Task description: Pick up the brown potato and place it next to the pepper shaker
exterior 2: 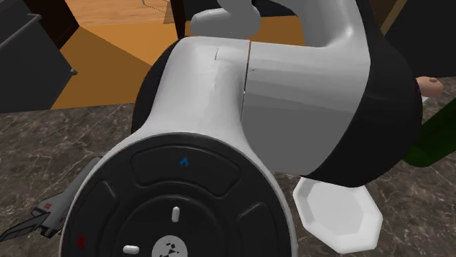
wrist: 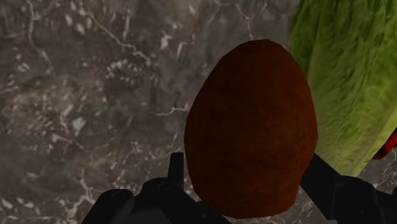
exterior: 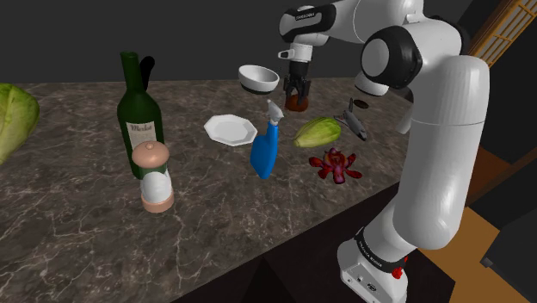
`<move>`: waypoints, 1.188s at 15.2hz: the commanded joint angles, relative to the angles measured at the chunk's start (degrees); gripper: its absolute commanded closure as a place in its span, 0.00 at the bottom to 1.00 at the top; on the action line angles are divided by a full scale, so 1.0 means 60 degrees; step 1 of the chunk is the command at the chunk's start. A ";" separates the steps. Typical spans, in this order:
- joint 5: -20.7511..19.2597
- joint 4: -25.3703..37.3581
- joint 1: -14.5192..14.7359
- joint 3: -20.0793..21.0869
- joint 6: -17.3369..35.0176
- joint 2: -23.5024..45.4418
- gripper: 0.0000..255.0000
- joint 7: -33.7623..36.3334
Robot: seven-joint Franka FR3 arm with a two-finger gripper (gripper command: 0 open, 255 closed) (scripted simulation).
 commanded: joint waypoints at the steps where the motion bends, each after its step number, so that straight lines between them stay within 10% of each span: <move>1: -0.0024 0.0199 -0.0019 -0.0015 -0.0237 -0.0041 1.00 0.0010; 18: -0.0086 0.2288 -0.0251 -0.0087 -0.2375 -0.0128 1.00 0.0111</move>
